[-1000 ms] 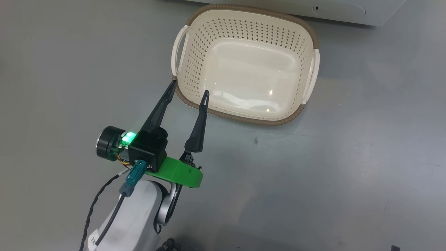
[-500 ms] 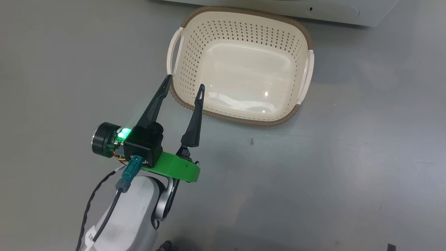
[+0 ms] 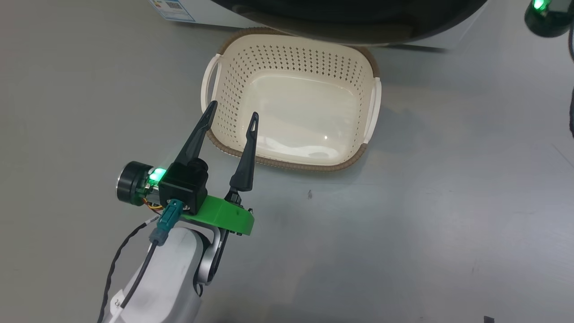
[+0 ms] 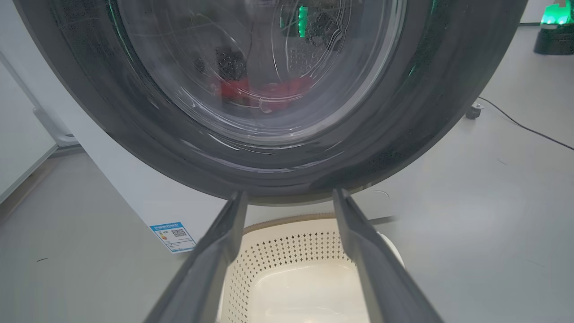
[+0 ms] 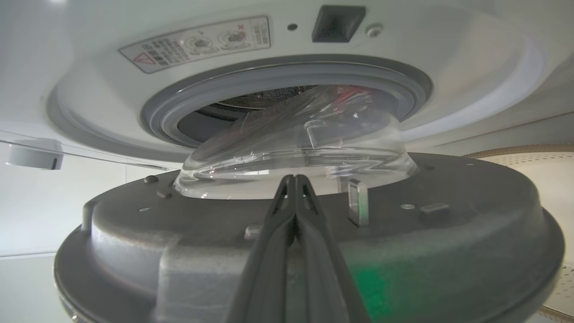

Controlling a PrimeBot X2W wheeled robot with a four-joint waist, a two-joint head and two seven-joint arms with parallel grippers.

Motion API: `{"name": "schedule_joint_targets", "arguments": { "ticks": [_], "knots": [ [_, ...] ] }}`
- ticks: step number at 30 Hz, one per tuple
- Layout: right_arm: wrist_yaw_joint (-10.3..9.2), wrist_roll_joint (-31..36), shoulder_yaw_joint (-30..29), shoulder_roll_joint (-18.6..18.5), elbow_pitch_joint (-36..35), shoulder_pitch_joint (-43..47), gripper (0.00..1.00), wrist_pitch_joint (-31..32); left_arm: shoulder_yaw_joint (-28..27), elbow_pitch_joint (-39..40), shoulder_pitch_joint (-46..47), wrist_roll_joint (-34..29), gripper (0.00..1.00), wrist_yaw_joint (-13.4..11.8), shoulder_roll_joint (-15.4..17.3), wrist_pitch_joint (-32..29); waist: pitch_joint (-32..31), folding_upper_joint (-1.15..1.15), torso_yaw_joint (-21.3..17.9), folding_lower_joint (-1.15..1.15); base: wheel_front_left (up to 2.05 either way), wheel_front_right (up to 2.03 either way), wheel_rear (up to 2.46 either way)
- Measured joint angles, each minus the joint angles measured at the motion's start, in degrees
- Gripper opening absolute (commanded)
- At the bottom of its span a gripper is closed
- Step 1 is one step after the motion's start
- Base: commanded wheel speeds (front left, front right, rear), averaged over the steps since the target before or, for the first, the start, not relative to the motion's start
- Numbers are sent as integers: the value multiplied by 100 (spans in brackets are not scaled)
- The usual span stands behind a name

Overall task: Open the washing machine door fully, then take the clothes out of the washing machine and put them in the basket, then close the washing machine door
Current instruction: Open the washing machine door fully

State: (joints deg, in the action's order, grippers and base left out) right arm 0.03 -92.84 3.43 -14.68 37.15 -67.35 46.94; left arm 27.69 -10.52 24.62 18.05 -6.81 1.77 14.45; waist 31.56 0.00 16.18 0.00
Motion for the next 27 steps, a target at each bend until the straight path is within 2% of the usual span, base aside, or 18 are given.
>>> {"name": "schedule_joint_targets", "arguments": {
  "ticks": [8,19,27],
  "knots": [
    [235,-145,116,241,168,487,0,294,-21,-127,-99,-18,100,-1,1,0,-256,0,-97,0,0,0,0],
    [457,-355,133,563,272,1098,0,532,-13,-314,-319,-58,100,-1,2,0,-698,0,-196,0,0,0,0],
    [546,-531,162,778,346,1560,0,682,-48,-458,-587,-157,100,-1,7,0,-1050,0,-257,-1,0,0,0]
  ]
}}
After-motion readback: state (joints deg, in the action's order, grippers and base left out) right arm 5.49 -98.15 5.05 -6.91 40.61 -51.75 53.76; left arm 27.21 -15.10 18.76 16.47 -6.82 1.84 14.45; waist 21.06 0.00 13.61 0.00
